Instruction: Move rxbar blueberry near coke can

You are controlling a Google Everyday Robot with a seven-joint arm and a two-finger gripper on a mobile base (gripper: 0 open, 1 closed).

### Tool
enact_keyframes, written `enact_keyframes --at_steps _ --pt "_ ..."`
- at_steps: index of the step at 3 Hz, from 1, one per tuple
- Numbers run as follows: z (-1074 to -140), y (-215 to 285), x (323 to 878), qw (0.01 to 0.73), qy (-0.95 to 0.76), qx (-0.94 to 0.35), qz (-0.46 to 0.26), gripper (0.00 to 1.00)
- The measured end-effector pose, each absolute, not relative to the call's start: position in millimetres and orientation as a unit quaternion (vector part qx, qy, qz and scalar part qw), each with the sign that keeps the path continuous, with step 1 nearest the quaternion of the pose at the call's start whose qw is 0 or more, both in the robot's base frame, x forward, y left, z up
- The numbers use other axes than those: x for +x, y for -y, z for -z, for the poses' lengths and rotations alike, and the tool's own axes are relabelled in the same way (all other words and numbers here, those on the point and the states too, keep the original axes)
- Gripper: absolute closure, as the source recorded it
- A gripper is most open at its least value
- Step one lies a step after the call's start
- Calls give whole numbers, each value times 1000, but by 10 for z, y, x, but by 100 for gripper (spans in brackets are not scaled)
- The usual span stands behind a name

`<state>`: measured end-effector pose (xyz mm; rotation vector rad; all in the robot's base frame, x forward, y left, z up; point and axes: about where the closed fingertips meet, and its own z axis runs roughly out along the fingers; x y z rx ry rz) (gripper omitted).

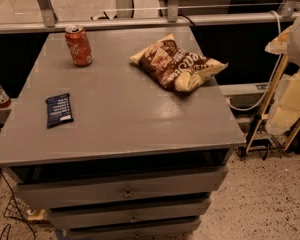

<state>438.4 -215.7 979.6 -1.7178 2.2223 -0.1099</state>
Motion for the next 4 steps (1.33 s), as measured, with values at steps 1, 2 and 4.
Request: enact_keyframes --at_steps 1,2,4 --pt "-9803 2132 4401 169 -780 -601 39 0" --pt "-9683 1776 4615 192 -777 -599 0 0" --pt "-9588 1453 4781 214 -772 -597 -37 0"
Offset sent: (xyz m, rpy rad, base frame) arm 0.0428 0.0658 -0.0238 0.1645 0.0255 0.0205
